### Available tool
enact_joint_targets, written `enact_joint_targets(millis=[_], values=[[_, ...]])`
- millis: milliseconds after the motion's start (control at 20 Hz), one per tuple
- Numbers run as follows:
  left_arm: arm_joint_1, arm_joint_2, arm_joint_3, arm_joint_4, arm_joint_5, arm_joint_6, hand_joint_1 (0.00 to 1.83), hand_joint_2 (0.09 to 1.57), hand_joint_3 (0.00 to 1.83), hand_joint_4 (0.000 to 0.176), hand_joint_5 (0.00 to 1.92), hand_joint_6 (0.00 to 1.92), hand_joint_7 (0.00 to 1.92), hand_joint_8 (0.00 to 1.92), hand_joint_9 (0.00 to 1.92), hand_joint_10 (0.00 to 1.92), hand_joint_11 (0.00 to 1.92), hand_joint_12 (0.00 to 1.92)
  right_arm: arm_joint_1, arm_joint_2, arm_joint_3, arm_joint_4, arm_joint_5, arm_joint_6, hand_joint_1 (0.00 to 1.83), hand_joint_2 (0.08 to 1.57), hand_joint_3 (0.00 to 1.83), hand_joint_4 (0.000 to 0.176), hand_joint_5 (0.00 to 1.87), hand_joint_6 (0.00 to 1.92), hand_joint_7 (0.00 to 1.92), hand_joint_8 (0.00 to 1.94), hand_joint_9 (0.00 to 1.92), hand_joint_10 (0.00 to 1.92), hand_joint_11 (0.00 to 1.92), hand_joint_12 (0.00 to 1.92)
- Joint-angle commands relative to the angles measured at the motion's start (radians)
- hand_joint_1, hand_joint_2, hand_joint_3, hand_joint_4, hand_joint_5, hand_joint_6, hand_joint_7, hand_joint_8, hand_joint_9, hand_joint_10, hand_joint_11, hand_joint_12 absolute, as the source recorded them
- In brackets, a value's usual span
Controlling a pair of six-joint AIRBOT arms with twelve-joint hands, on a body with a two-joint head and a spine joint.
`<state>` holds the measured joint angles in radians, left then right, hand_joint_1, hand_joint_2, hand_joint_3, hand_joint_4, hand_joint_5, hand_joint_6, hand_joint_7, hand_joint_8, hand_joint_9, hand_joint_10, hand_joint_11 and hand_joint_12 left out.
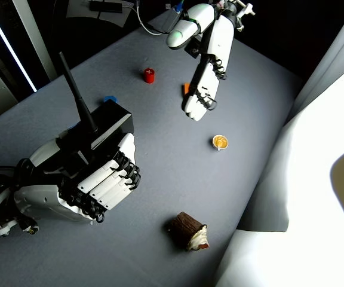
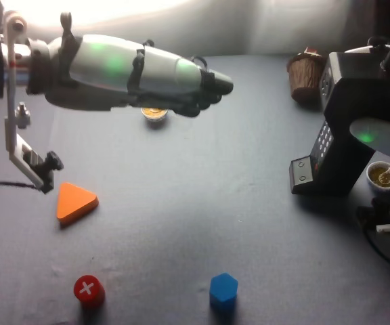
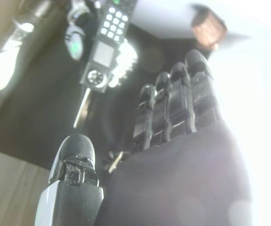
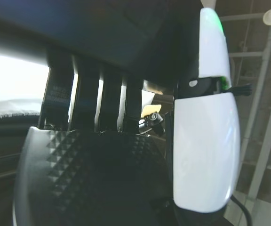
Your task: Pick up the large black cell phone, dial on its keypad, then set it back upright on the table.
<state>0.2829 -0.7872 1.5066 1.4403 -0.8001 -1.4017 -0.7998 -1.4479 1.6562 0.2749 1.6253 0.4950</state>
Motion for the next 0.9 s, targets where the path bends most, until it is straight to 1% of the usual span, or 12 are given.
enact_joint_targets(millis=[0, 50, 100, 250, 350, 400, 500, 550, 700, 750, 800, 850], values=[[-0.019, 0.005, -0.006, -0.077, -0.036, -0.006, 0.00, 1.25, 0.00, 0.028, 0.15, 0.00, 0.12, 0.00, 0.10, 0.01, 0.00, 0.36, -0.001, 0.015, -0.002, 0.028, 0.127, 0.022, 1.49, 1.10, 0.00, 0.000, 0.99, 0.74, 0.92, 1.03, 0.89, 1.15, 0.93, 1.47], [-0.019, 0.003, -0.010, -0.078, -0.036, -0.006, 0.00, 1.25, 0.00, 0.029, 0.16, 0.00, 0.13, 0.01, 0.11, 0.01, 0.00, 0.35, -0.004, 0.015, -0.004, 0.034, 0.127, 0.022, 1.49, 1.09, 0.00, 0.000, 1.03, 0.68, 0.95, 0.98, 0.90, 1.14, 0.94, 1.45], [-0.020, 0.000, -0.013, -0.078, -0.036, -0.006, 0.00, 1.25, 0.00, 0.026, 0.16, 0.00, 0.13, 0.00, 0.10, 0.00, 0.00, 0.35, -0.006, 0.014, -0.007, 0.037, 0.127, 0.022, 1.49, 1.09, 0.00, 0.000, 1.02, 0.70, 0.94, 0.98, 0.89, 1.16, 0.94, 1.44], [-0.026, -0.002, -0.003, -0.078, -0.036, -0.006, 0.00, 1.26, 0.00, 0.019, 0.17, 0.01, 0.12, 0.00, 0.11, 0.00, 0.00, 0.39, -0.011, 0.014, -0.014, 0.042, 0.127, 0.022, 1.49, 1.11, 0.00, 0.000, 0.98, 0.74, 0.89, 1.06, 0.85, 1.22, 0.94, 1.47], [-0.038, 0.000, 0.019, -0.078, -0.035, -0.006, 0.00, 1.25, 0.00, 0.018, 0.16, 0.00, 0.12, 0.00, 0.10, 0.00, 0.00, 0.39, -0.012, 0.015, -0.015, 0.046, 0.127, 0.022, 1.49, 1.10, 0.00, 0.000, 1.00, 0.69, 0.90, 1.06, 0.86, 1.21, 0.96, 1.45], [-0.040, 0.001, 0.025, -0.078, -0.035, -0.006, 0.00, 1.26, 0.00, 0.015, 0.15, 0.00, 0.11, 0.00, 0.09, 0.00, 0.00, 0.39, -0.012, 0.015, -0.017, 0.047, 0.127, 0.022, 1.49, 1.11, 0.00, 0.000, 0.98, 0.75, 0.87, 1.10, 0.83, 1.24, 0.95, 1.45], [-0.043, 0.005, 0.040, -0.078, -0.035, -0.006, 0.00, 1.25, 0.00, 0.019, 0.18, 0.01, 0.13, 0.01, 0.11, 0.01, 0.00, 0.41, -0.018, 0.015, -0.026, 0.048, 0.127, 0.022, 1.49, 1.11, 0.00, 0.000, 0.98, 0.74, 0.87, 1.10, 0.83, 1.25, 0.94, 1.47], [-0.044, 0.005, 0.044, -0.078, -0.035, -0.006, 0.00, 1.25, 0.00, 0.027, 0.18, 0.00, 0.14, 0.01, 0.11, 0.01, 0.00, 0.42, -0.020, 0.015, -0.029, 0.048, 0.127, 0.022, 1.49, 1.11, 0.00, 0.000, 0.98, 0.73, 0.87, 1.10, 0.83, 1.25, 0.93, 1.49], [-0.042, 0.004, 0.040, -0.078, -0.035, -0.006, 0.00, 1.25, 0.00, 0.024, 0.17, 0.00, 0.13, 0.00, 0.11, 0.00, 0.00, 0.40, -0.022, 0.015, -0.030, 0.047, 0.127, 0.022, 1.49, 1.11, 0.00, 0.000, 1.01, 0.69, 0.89, 1.07, 0.85, 1.21, 0.92, 1.51], [-0.041, 0.004, 0.036, -0.078, -0.035, -0.006, 0.00, 1.25, 0.00, 0.024, 0.16, 0.00, 0.12, 0.00, 0.11, 0.00, 0.00, 0.40, -0.025, 0.014, -0.030, 0.045, 0.127, 0.022, 1.39, 1.13, 0.00, 0.000, 0.98, 0.80, 0.87, 1.15, 0.86, 1.32, 0.89, 1.32], [-0.041, 0.005, 0.031, -0.078, -0.035, -0.006, 0.00, 1.25, 0.00, 0.027, 0.14, 0.00, 0.11, 0.00, 0.09, 0.00, 0.00, 0.33, -0.031, 0.014, -0.030, 0.040, 0.124, 0.022, 1.47, 1.12, 0.00, 0.000, 0.98, 0.75, 0.87, 1.09, 0.85, 1.25, 0.91, 1.48], [-0.041, 0.005, 0.027, -0.078, -0.035, -0.006, 0.00, 1.26, 0.00, 0.026, 0.15, 0.00, 0.11, 0.00, 0.09, 0.00, 0.00, 0.34, -0.035, 0.014, -0.030, 0.034, 0.119, 0.022, 1.48, 1.11, 0.00, 0.000, 0.99, 0.72, 0.90, 1.04, 0.87, 1.21, 0.92, 1.51]])
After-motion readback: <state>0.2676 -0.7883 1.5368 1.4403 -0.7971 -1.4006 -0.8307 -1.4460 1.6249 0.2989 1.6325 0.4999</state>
